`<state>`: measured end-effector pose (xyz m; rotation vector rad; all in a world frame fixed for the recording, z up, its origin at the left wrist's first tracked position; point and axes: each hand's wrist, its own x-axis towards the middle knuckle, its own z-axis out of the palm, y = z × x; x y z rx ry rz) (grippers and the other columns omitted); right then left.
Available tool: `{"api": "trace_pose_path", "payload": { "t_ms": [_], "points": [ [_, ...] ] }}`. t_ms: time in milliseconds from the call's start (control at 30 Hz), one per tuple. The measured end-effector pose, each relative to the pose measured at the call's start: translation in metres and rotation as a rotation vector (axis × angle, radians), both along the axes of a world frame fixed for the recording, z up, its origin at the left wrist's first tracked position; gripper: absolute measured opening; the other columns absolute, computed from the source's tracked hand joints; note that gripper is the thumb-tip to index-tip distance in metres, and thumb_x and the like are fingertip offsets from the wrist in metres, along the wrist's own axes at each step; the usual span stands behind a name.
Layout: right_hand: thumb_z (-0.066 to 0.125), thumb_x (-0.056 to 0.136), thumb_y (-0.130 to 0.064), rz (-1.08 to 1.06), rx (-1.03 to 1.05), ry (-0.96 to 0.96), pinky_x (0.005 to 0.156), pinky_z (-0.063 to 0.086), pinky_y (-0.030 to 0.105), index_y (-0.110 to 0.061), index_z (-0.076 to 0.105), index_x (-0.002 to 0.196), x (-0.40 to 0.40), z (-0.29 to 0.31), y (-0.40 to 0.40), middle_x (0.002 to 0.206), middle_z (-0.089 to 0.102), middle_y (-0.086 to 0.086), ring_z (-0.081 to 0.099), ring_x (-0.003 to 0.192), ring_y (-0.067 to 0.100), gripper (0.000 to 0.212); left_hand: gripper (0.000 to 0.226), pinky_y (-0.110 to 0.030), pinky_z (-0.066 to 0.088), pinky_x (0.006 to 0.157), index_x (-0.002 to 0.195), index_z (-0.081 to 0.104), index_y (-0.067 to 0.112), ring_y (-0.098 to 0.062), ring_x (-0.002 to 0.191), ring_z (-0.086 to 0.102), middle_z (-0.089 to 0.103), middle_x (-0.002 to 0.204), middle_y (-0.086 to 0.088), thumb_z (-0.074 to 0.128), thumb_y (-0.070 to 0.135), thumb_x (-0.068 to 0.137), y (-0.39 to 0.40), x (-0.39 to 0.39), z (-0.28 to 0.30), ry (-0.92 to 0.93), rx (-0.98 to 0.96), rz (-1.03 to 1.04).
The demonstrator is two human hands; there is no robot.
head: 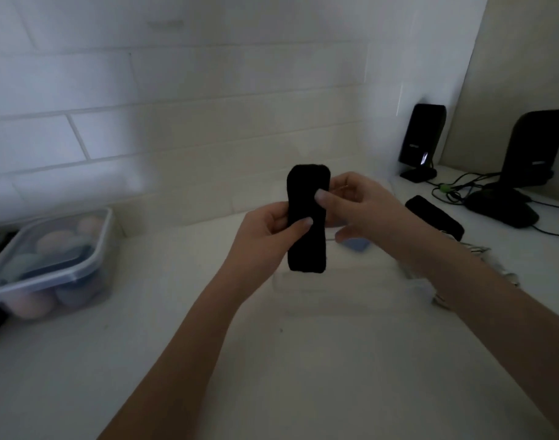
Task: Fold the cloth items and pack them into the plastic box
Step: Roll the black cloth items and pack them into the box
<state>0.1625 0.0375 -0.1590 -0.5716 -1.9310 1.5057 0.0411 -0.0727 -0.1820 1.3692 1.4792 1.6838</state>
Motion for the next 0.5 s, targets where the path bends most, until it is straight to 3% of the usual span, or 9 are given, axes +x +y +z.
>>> {"api": "trace_pose_path", "payload": {
  "t_ms": [133, 233, 367, 433, 500],
  "points": [
    [0.07, 0.079, -0.02, 0.066, 0.158, -0.061, 0.052, 0.046, 0.021, -0.032, 0.06, 0.093, 0.001, -0.002, -0.005, 0.088, 0.065, -0.008, 0.059, 0.062, -0.001, 0.021, 0.018, -0.019, 0.056, 0.076, 0.105, 0.064, 0.008, -0.009, 0.081, 0.07, 0.073, 0.089, -0.004, 0.057, 0.003, 0.089, -0.001, 0.004, 0.0, 0.021, -0.019, 0.015],
    [0.07, 0.08, -0.016, -0.008, 0.12, 0.056, 0.058, 0.044, 0.023, -0.031, 0.061, 0.083, -0.002, -0.001, -0.007, 0.078, 0.064, -0.006, 0.056, 0.062, 0.004, 0.018, 0.018, -0.027, 0.057, 0.08, 0.101, 0.067, 0.013, -0.016, 0.087, 0.071, 0.074, 0.095, -0.009, 0.066, 0.01, 0.083, -0.002, 0.005, 0.001, 0.03, -0.067, 0.001],
    [0.067, 0.082, -0.016, -0.003, 0.03, 0.124, 0.084, 0.052, 0.042, -0.025, 0.066, 0.083, -0.004, 0.001, -0.009, 0.082, 0.07, -0.003, 0.063, 0.084, 0.017, 0.009, 0.014, -0.019, 0.057, 0.069, 0.087, 0.067, 0.025, -0.006, 0.075, 0.07, 0.073, 0.079, 0.005, 0.071, 0.016, 0.078, -0.005, 0.008, 0.002, 0.09, -0.116, -0.004],
    [0.066, 0.082, -0.014, 0.01, 0.022, 0.141, 0.082, 0.054, 0.033, -0.023, 0.066, 0.082, -0.006, 0.0, -0.011, 0.072, 0.072, -0.012, 0.067, 0.078, 0.009, 0.009, 0.009, -0.021, 0.057, 0.069, 0.084, 0.068, 0.023, -0.008, 0.073, 0.071, 0.073, 0.078, 0.004, 0.072, 0.018, 0.078, -0.004, 0.009, 0.001, 0.143, -0.132, 0.026],
    [0.066, 0.082, -0.011, 0.025, 0.039, 0.167, 0.069, 0.056, 0.017, -0.021, 0.065, 0.08, -0.006, 0.001, -0.015, 0.065, 0.071, -0.015, 0.067, 0.068, -0.001, 0.01, 0.009, -0.021, 0.056, 0.068, 0.079, 0.068, 0.019, -0.01, 0.071, 0.071, 0.074, 0.077, 0.0, 0.075, 0.022, 0.075, -0.003, 0.01, 0.0, 0.259, -0.153, 0.077]
  ]
}}
